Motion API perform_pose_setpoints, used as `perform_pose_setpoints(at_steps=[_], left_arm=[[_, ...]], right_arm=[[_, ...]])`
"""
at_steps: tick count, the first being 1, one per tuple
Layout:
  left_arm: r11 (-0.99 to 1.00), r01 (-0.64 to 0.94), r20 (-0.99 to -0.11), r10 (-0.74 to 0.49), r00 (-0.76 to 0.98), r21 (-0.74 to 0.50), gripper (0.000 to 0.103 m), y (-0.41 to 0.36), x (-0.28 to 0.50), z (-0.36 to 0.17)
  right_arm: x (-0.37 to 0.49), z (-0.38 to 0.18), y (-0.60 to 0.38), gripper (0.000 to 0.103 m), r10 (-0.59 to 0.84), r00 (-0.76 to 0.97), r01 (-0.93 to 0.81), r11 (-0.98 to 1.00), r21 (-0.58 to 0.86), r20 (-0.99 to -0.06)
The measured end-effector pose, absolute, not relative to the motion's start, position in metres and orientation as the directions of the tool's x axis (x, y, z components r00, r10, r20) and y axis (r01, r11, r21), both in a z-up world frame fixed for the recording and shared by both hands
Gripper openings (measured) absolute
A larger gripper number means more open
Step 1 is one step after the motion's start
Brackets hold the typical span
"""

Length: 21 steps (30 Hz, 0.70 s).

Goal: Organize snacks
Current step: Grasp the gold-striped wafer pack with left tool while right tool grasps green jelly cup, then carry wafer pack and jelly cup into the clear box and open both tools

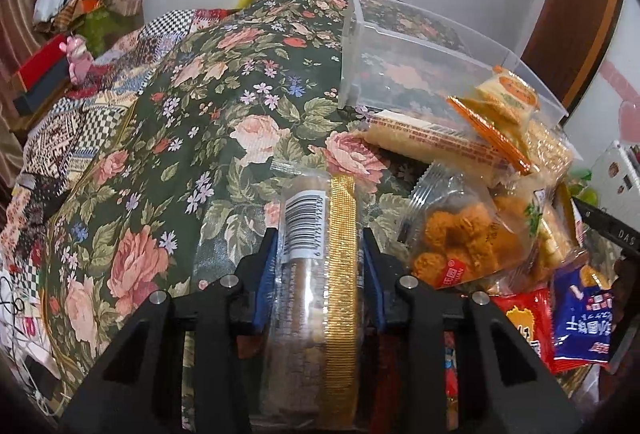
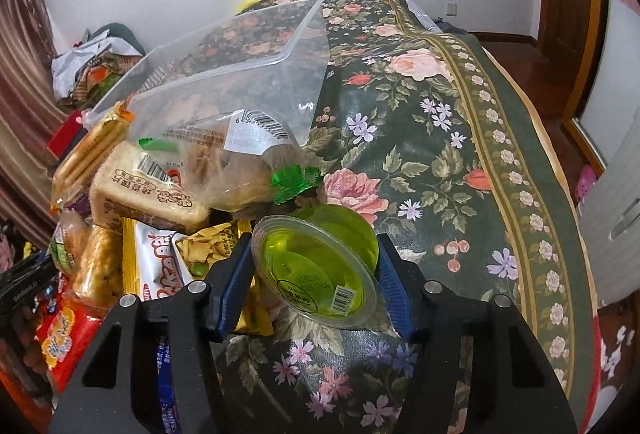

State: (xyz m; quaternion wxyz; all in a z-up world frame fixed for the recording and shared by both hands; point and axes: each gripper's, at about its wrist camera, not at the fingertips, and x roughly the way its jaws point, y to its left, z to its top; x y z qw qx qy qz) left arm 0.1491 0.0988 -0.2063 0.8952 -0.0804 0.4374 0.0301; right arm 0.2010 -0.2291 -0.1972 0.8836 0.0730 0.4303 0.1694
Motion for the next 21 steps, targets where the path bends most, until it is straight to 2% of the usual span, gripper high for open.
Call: perform_pose_setpoints(at_steps=[11,21], left_arm=[[0.989,-0.13,-0.766,0.029,0.643,-0.072,0.035,0.098,0.143,-0.178],[0.996,-0.084,-0.678,0.034,0.734,-0.042,0.035,0.085,0.147,-0.116]], right_arm=[[0.194,-0.173,-0.246,0.055,0.376,0.623,-0.23,0.926,0.299,-0.685],[0.194,-0.132,-0.241,0.055,0.411,0.683,-0.291,0.911,0.291,-0.604]])
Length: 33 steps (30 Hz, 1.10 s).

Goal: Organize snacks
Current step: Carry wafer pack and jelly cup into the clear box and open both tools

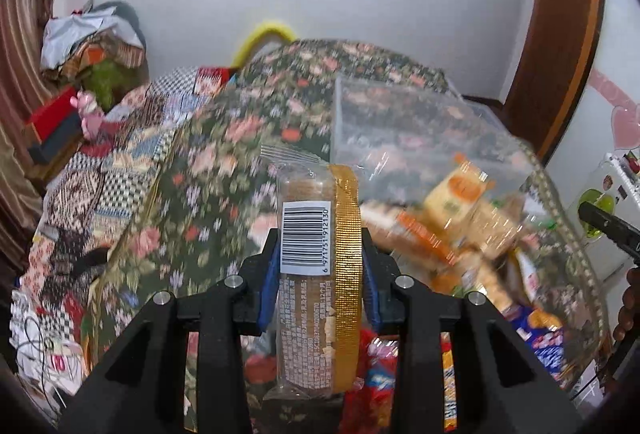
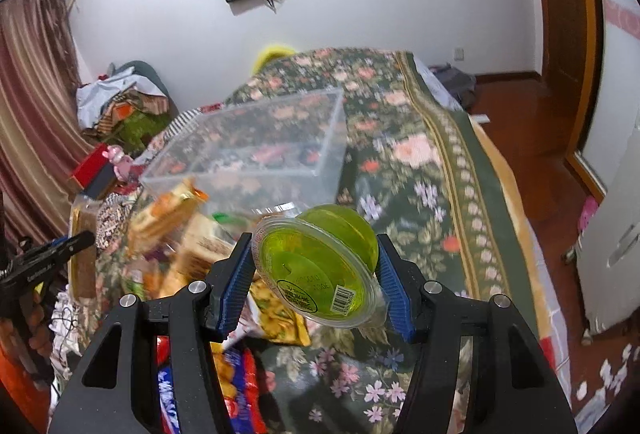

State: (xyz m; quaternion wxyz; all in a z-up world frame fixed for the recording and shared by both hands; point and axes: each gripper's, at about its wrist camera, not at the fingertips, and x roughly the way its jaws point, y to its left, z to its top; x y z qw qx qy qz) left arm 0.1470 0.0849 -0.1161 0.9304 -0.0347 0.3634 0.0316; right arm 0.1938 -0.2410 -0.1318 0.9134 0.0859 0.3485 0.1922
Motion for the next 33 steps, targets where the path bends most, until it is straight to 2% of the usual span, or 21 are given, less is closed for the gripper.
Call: perform_pose_setpoints(at_steps=[9,21,33], left_arm=[[0.999,-0.035,-0.61,0.006,0.793,-0.036,0.035,0.066,0.174,-0.076],[0.999,-0.018,-0.591,-0.012,0.807,-0.045,0.035,0.052,0.232,-0.064],[1.0,-0.016,-0.612,0.0,0.791,-0.021,0.035,0.043,0.286,-0.075]], right_arm=[[0.208,-0.106,-0.23,0.055,0.434,0.718,-0.335,0.901,0.276,-0.544],[0.246,-0.085,-0.207,0.055,0.471,0.737,-0.382,0.882,0.276,-0.485],[0.283,-0.096,-0.183,0.055,0.487,0.702,-0.411,0.873,0.263,-0.52]])
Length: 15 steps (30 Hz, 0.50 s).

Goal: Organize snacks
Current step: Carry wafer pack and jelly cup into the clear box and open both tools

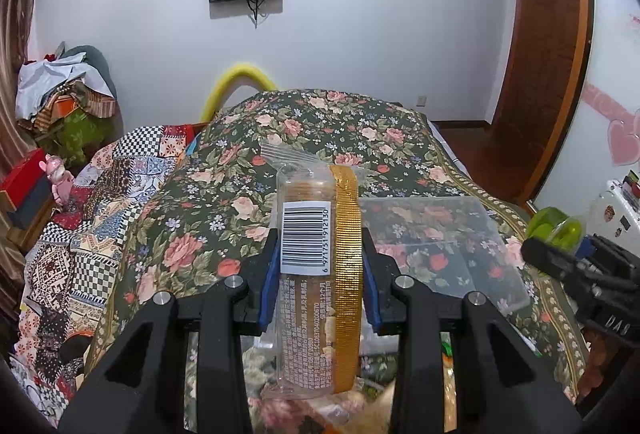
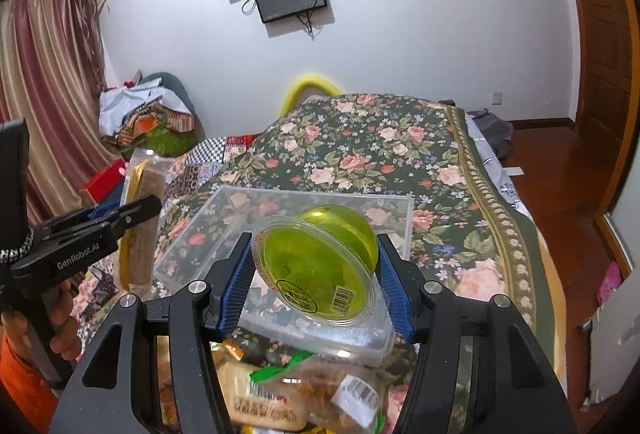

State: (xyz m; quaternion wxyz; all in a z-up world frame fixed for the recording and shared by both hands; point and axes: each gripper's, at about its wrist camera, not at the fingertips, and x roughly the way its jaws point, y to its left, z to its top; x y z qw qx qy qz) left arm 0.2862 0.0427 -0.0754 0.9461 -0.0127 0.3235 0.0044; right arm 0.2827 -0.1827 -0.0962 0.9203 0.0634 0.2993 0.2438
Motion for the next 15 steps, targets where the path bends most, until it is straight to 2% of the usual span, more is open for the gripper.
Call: perform_pose_setpoints(at_steps=[15], left_arm=[[0.999,-0.036,-0.694,0.026,0.72,-0.001,0.035,0.04,0.343,-0.111]], right_arm=[[0.324,-0.13,-0.152,0.055,0.466,0.608,-0.429,0.874,0.228,-0.643]])
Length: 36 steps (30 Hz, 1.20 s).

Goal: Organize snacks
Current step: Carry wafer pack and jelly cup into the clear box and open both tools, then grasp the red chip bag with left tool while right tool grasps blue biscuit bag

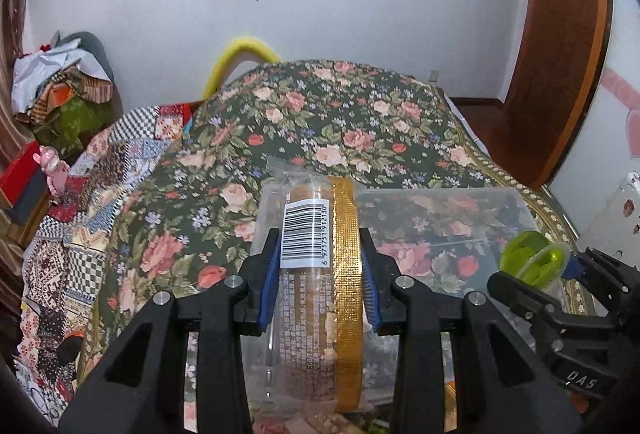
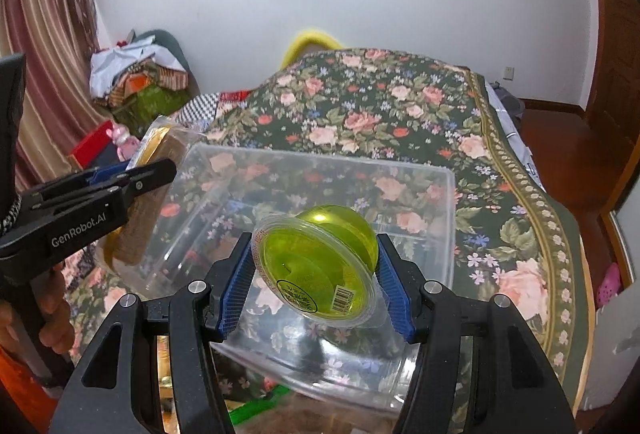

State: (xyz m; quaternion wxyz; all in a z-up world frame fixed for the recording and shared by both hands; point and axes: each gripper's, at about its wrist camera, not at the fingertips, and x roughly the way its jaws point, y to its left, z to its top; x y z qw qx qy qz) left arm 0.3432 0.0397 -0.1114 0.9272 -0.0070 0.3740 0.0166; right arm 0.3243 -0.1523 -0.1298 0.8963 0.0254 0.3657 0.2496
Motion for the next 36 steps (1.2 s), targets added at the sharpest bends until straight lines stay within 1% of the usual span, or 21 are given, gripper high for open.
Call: perform_pose_setpoints(at_steps=[7,13,15,18,20,22,26,31,35,36], left_arm=[[1.0,-0.011,-0.747,0.01,0.665,0.004,0.036,0.036,0.354,-0.128],[1.0,0.006,-0.739,-0.01,0.673,-0.008,0.038,0.037,0.347,-0.123],[1.0,0.01,-0.737,-0.008,0.676,-0.001,0.038,0.036,0.342,-0.12],[1.0,0.017,-0.733,-0.013,0.68,-0.001,0.039,0.037,0.334,-0.114],[1.0,0.023,-0.725,-0.018,0.689,-0.003,0.041,0.039,0.325,-0.108],[1.0,0.023,-0.716,-0.015,0.698,0.002,0.048,0.04,0.316,-0.103],[1.0,0.024,-0.692,-0.01,0.722,0.01,0.055,0.042,0.293,-0.088],[0.999,0.032,-0.661,-0.019,0.75,0.008,0.069,0.046,0.252,-0.071],[0.999,0.039,-0.657,-0.024,0.754,0.008,0.078,0.044,0.215,-0.067],[0.999,0.038,-0.659,-0.025,0.752,0.005,0.084,0.044,0.211,-0.067]], right_arm=[[0.33,-0.139,-0.146,0.055,0.444,0.576,-0.439,0.876,0.199,-0.686],[0.332,-0.144,-0.144,0.057,0.432,0.562,-0.436,0.879,0.191,-0.706],[0.33,-0.141,-0.146,0.057,0.428,0.575,-0.433,0.882,0.185,-0.697],[0.324,-0.133,-0.147,0.061,0.431,0.587,-0.436,0.881,0.18,-0.685],[0.319,-0.127,-0.15,0.062,0.431,0.596,-0.439,0.881,0.175,-0.677],[0.315,-0.124,-0.151,0.062,0.433,0.601,-0.441,0.881,0.173,-0.672],[0.3,-0.113,-0.159,0.062,0.44,0.612,-0.443,0.879,0.176,-0.658],[0.273,-0.099,-0.174,0.062,0.446,0.629,-0.445,0.878,0.176,-0.636],[0.248,-0.09,-0.183,0.062,0.438,0.649,-0.445,0.882,0.157,-0.622],[0.24,-0.087,-0.186,0.063,0.439,0.652,-0.444,0.882,0.158,-0.619]])
